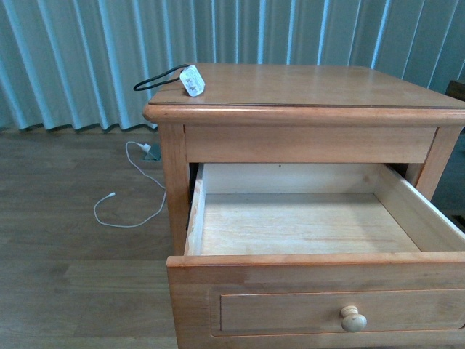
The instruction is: Put charger into drawer
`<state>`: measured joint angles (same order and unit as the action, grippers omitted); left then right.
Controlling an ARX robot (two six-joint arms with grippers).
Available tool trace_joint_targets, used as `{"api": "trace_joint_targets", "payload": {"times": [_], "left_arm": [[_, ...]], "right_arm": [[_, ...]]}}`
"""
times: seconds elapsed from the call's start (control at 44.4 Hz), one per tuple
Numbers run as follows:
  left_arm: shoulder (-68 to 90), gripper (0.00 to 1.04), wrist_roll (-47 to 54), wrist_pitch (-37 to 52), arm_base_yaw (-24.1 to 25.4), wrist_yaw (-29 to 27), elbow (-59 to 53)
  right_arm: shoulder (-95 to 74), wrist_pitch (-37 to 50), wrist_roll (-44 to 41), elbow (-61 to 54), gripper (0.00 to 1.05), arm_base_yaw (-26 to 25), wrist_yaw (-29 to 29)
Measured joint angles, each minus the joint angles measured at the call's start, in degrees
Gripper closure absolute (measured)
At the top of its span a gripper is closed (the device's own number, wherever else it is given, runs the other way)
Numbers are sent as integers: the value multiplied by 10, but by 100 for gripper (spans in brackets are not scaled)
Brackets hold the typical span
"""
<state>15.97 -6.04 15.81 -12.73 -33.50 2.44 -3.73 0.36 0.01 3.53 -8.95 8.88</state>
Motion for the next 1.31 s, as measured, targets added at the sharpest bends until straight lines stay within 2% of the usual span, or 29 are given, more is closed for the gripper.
{"api": "trace_joint_targets", "payload": {"times": [0.045, 0.113, 0.203, 0.36, 0.608, 0.968, 1.193, 1.238, 1.306], "left_arm": [[72, 6, -11, 42, -15, -32, 23], [196, 6, -19, 91, -33, -28, 82], [328, 6, -17, 134, -54, 19, 156], [505, 6, -32, 160, -53, 104, 279], [715, 6, -104, 148, -42, 153, 475], [950, 6, -189, 125, -78, 168, 738], [1038, 6, -212, 98, -77, 166, 837], [1044, 8, -213, 94, -77, 168, 849], [1053, 22, -221, 79, -77, 168, 868]], "right_arm": [[0, 0, 0, 0, 7, 0, 1], [0, 0, 0, 0, 9, 0, 0], [0, 0, 0, 0, 8, 0, 0], [0, 0, 0, 0, 8, 0, 0], [0, 0, 0, 0, 8, 0, 0], [0, 0, 0, 0, 8, 0, 0], [0, 0, 0, 0, 8, 0, 0], [0, 0, 0, 0, 8, 0, 0], [0, 0, 0, 0, 8, 0, 0]]}}
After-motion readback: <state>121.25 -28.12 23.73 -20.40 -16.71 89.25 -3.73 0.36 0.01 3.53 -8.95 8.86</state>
